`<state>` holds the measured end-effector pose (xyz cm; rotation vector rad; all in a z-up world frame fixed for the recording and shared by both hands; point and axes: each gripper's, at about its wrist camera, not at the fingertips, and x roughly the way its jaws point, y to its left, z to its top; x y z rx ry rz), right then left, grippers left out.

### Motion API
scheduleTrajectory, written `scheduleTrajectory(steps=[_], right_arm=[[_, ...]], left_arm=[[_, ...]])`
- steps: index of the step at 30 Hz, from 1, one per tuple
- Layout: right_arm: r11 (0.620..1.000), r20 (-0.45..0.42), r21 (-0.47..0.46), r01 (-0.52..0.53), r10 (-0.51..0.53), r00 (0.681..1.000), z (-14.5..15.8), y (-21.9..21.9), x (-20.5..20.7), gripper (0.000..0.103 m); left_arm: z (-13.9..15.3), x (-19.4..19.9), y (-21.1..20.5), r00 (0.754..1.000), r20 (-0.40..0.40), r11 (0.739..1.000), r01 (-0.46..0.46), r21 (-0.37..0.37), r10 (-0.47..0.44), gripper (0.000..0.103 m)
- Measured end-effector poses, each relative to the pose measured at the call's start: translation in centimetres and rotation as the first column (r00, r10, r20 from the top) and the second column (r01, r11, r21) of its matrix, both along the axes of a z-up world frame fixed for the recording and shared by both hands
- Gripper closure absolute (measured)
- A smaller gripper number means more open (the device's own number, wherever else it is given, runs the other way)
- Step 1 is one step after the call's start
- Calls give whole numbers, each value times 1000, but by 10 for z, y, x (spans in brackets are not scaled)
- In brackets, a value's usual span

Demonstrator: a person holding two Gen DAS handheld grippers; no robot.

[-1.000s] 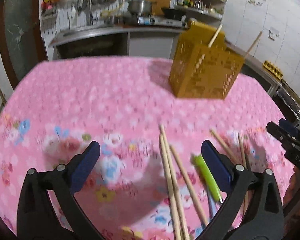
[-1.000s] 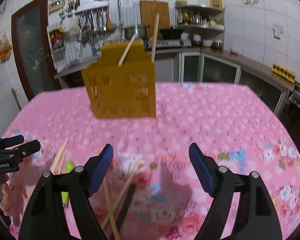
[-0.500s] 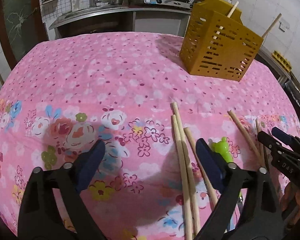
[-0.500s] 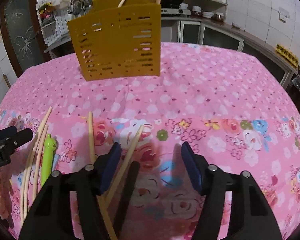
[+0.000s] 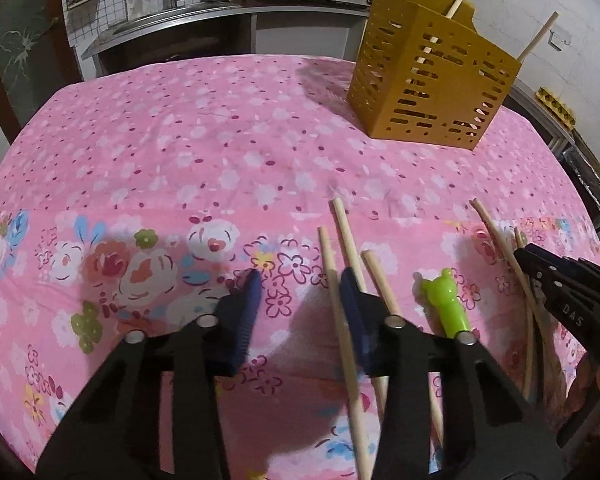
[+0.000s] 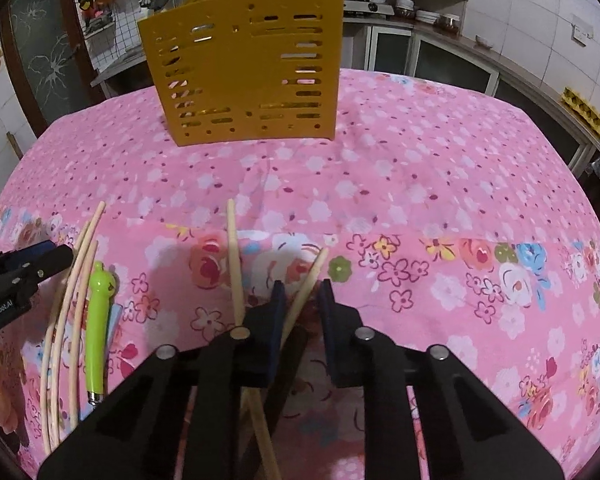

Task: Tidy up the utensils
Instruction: 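Close the left tool on a chopstick while the right tool closes on another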

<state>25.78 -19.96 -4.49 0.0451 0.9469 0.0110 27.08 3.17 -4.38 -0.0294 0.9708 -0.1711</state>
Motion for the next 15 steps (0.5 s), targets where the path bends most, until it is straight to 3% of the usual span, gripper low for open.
scheduleTrajectory(steps=[10, 13, 15], right_arm=[[1000, -93, 3, -18, 19, 996, 2, 1, 23, 86], [1000, -119, -5, -19, 18, 993, 2, 3, 30, 88], [1000, -124, -13, -20, 18, 992, 2, 6, 31, 91]], left_arm=[[-1, 21, -21, 998, -51, 995, 33, 90, -29, 75], [-1, 27, -24, 998, -62, 994, 31, 105, -24, 85], [-1, 30, -23, 997, -74, 995, 37, 94, -30, 96]])
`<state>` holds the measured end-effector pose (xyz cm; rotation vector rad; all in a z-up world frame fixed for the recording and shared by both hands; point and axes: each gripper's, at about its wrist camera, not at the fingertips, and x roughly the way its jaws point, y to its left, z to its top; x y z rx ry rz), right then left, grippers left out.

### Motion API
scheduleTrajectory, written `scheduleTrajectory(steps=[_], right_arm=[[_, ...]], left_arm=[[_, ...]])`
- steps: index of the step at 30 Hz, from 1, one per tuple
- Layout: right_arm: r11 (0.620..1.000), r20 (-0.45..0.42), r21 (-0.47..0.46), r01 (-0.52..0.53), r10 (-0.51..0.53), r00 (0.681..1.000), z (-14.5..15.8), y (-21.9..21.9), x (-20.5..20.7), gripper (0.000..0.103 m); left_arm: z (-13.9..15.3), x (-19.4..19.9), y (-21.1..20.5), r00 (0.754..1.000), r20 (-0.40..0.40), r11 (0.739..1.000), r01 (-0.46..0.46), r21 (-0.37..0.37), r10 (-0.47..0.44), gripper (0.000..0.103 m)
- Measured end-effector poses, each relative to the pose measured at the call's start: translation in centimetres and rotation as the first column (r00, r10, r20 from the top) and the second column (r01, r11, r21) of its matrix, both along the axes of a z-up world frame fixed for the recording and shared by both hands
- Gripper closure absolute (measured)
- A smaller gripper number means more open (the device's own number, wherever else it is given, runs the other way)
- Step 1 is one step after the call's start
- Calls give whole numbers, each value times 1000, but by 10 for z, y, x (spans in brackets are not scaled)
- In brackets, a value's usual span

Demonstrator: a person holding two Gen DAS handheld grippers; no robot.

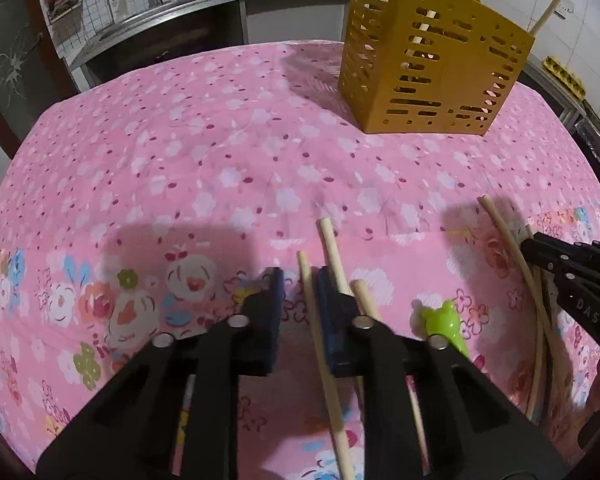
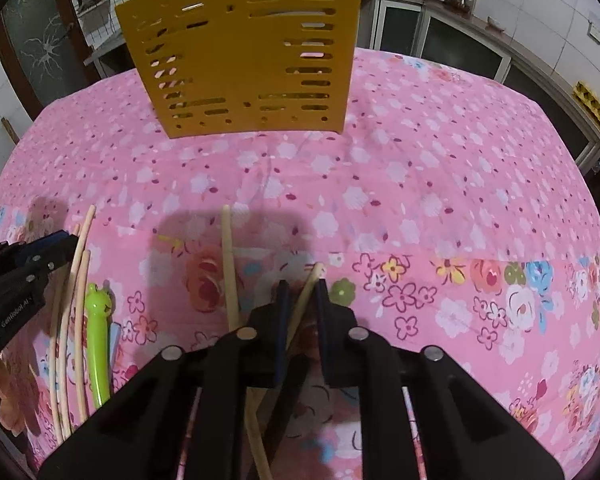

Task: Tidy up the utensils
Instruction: 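Close the left tool on a chopstick while the right tool closes on another, then lift both held chopsticks and carry them over the yellow holder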

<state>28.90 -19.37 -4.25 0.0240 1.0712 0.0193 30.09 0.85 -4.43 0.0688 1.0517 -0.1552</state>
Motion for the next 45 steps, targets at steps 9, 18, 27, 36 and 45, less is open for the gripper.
scheduleTrajectory(steps=[9, 18, 27, 36, 45], right_arm=[[999, 4, 51, 2, -2, 1000, -1, -9, 4, 93], [997, 21, 73, 28, -30, 999, 3, -18, 6, 95], [988, 180, 149, 38, -65, 982, 42, -38, -15, 97], [984, 373, 180, 18, -85, 924, 84, -57, -30, 97], [990, 568, 140, -7, -75, 820, 125, -63, -51, 97]], left_arm=[[1, 6, 5, 999, -40, 1000, -10, -29, 9, 97], [6, 6, 1, 999, -7, 999, -41, -30, 41, 99], [50, -13, 11, 988, 146, 993, -41, -110, 57, 99], [94, -31, 11, 953, 295, 981, -12, -191, 70, 99], [125, -39, 5, 915, 395, 974, 16, -227, 77, 99]])
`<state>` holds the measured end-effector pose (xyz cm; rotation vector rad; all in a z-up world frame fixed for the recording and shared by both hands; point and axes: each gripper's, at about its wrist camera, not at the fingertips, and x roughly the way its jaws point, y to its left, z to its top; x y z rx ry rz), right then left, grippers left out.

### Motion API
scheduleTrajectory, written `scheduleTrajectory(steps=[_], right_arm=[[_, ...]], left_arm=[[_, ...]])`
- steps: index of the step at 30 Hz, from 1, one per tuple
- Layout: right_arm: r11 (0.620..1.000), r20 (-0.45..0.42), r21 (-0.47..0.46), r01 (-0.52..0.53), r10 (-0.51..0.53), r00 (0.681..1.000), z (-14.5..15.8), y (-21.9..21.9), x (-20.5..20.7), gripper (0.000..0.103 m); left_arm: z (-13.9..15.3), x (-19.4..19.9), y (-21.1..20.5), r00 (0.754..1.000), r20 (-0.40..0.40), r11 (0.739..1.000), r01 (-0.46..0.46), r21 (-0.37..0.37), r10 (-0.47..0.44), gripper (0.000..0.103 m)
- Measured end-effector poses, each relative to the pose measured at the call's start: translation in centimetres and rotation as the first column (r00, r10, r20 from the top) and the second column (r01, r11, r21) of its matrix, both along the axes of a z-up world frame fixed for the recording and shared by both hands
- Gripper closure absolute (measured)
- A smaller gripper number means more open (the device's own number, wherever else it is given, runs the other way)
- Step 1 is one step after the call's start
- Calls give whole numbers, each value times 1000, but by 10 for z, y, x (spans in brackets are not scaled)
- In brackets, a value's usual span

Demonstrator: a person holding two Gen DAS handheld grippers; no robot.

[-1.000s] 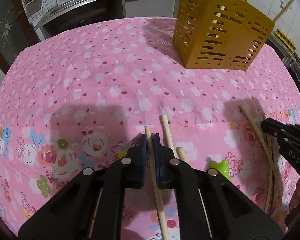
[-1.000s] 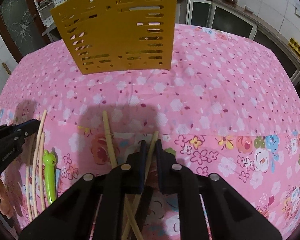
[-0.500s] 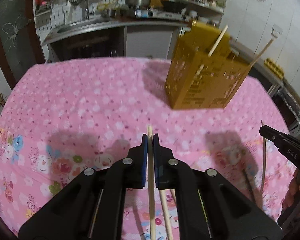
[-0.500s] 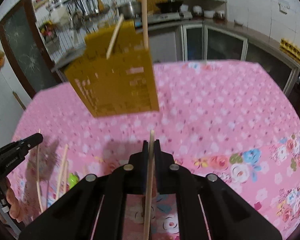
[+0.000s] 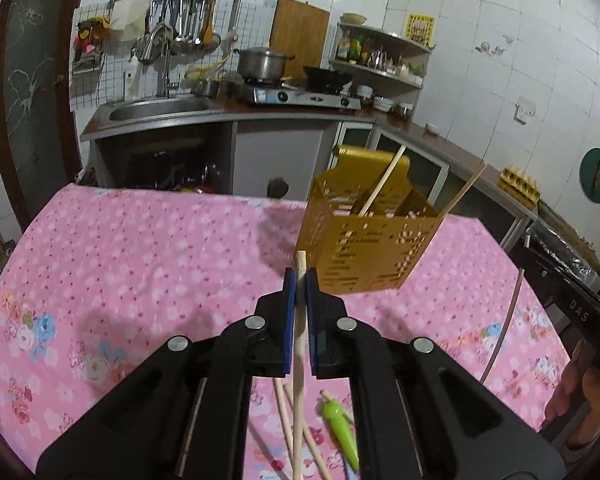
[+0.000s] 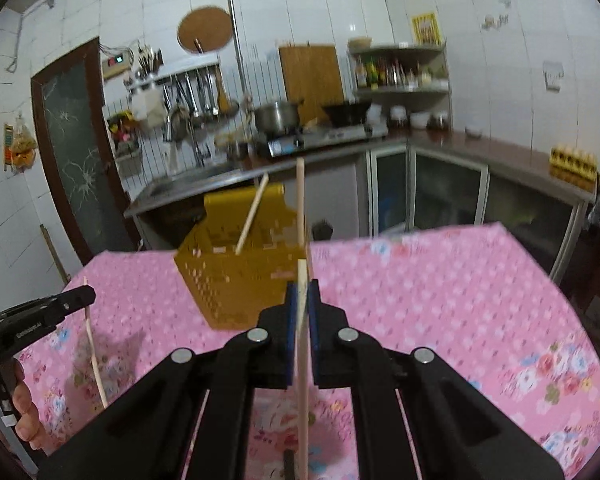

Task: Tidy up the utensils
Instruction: 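Lift both held chopsticks and carry them over the yellow holder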

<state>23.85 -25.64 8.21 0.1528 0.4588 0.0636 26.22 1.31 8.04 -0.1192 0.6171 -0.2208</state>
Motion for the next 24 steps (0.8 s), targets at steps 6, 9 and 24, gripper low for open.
scheduleTrajectory(steps=[6, 9, 24], right_arm=[[1000, 45, -6, 3, -3, 999, 14, -5, 1, 97], [1000, 71, 0, 5, -5, 997, 19, -7, 2, 97], [1000, 277, 19, -24, 18, 961, 75, 6, 26, 97]], left_arm=[[15, -1, -6, 997, 73, 1000, 10, -4, -9, 99], [25, -2, -9, 993, 118, 1000, 13, 6, -14, 99], [107, 19, -24, 960, 280, 999, 28, -22, -21, 99]])
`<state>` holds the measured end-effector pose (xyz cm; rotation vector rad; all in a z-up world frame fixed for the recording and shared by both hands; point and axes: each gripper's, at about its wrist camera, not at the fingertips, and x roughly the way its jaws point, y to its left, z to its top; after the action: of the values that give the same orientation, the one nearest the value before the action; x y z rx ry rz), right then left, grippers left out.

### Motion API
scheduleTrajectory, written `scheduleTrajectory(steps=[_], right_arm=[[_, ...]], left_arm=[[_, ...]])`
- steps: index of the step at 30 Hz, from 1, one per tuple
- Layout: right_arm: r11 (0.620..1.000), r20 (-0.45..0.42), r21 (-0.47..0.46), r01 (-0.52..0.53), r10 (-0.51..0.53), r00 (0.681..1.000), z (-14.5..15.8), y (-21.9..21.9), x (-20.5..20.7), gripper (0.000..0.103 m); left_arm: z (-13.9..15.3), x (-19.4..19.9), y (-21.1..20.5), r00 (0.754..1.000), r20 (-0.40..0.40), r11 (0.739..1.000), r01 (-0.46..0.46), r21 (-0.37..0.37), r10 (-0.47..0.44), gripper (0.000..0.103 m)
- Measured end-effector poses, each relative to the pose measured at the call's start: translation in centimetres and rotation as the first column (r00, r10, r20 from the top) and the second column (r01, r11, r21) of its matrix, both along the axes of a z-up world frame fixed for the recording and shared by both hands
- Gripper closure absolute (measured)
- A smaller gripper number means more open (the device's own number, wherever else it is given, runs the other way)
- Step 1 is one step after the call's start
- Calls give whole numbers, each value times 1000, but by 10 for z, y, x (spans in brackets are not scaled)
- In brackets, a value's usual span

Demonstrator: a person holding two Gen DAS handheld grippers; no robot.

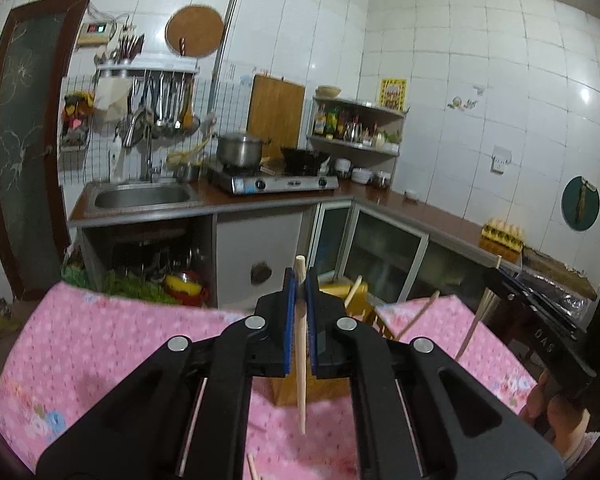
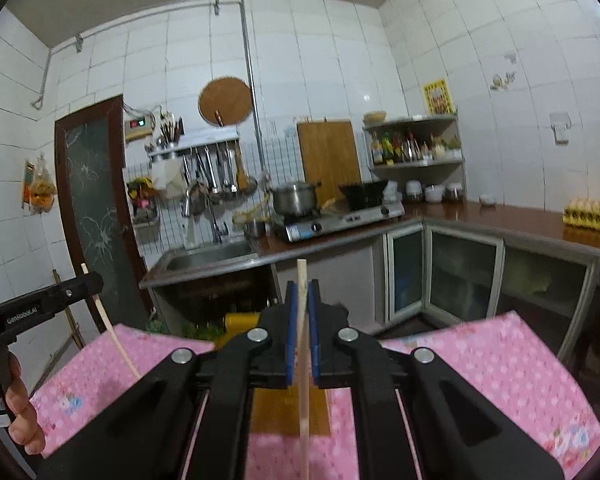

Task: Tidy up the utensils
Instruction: 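Lift both held chopsticks and carry them over the yellow holder, then insert both chopsticks into the yellow holder and open both tools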

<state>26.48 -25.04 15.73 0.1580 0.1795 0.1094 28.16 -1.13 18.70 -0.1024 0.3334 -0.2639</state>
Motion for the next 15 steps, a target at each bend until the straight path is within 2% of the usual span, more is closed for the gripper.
scheduleTrajectory(steps=[9, 15], right_arm=[[1000, 117, 0, 10, -10, 993, 52, 11, 32, 97], [999, 164, 23, 23, -26, 986, 47, 13, 49, 97]], left_arm=[[44, 20, -22, 997, 82, 1000, -5, 17, 3, 99], [43, 43, -34, 994, 107, 999, -30, 37, 25, 99]])
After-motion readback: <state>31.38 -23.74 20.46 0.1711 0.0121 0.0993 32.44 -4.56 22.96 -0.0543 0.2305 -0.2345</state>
